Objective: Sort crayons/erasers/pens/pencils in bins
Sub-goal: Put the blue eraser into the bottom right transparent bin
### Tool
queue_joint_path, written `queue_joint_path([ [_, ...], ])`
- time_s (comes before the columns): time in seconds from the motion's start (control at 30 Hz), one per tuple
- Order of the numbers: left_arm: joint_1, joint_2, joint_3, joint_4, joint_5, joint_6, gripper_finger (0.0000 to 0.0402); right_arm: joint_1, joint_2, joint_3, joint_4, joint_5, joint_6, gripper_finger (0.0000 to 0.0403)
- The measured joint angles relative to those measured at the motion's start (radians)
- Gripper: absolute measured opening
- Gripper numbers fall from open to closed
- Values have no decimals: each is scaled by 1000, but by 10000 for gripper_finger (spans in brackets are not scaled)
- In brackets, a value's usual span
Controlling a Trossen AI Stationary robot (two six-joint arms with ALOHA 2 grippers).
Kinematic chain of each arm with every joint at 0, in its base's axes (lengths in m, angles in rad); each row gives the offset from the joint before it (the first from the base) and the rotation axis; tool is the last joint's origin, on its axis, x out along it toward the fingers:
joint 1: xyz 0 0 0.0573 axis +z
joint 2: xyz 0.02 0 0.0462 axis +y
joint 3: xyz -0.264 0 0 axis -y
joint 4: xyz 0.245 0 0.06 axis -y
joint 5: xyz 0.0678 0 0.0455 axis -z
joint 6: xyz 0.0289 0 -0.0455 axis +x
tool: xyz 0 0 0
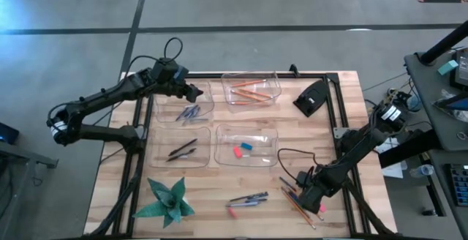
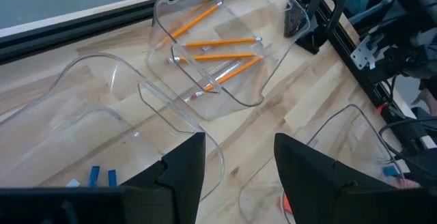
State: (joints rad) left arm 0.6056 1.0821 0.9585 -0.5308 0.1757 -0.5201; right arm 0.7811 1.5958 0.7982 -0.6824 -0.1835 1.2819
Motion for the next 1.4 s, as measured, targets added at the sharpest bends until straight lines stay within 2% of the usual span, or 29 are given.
queue_joint_path([
  [0.17,0,0,0,0,0,-1,162,0,23,-1,-11,1,2,82],
  [0.33,0,0,0,0,0,-1,162,0,-7,-1,-14,1,13,57],
  [0.5,0,0,0,0,0,-19,162,0,-127,-5,-14,8,26,56],
  [0.67,0,0,0,0,0,-24,162,18,-286,-4,-4,137,-3,54],
  [0.87,0,0,0,0,0,-24,162,29,-441,-5,18,217,-97,54],
  [0.97,0,0,0,0,0,-24,162,28,-498,-5,66,331,-168,54],
  [1.23,0,0,-1,0,0,-23,162,-57,-578,-3,153,780,-395,54],
  [1.3,0,0,-1,0,0,-23,162,-109,-576,-3,164,821,-426,54],
  [1.4,0,0,-1,0,0,-23,162,-199,-542,-3,267,819,-510,54],
])
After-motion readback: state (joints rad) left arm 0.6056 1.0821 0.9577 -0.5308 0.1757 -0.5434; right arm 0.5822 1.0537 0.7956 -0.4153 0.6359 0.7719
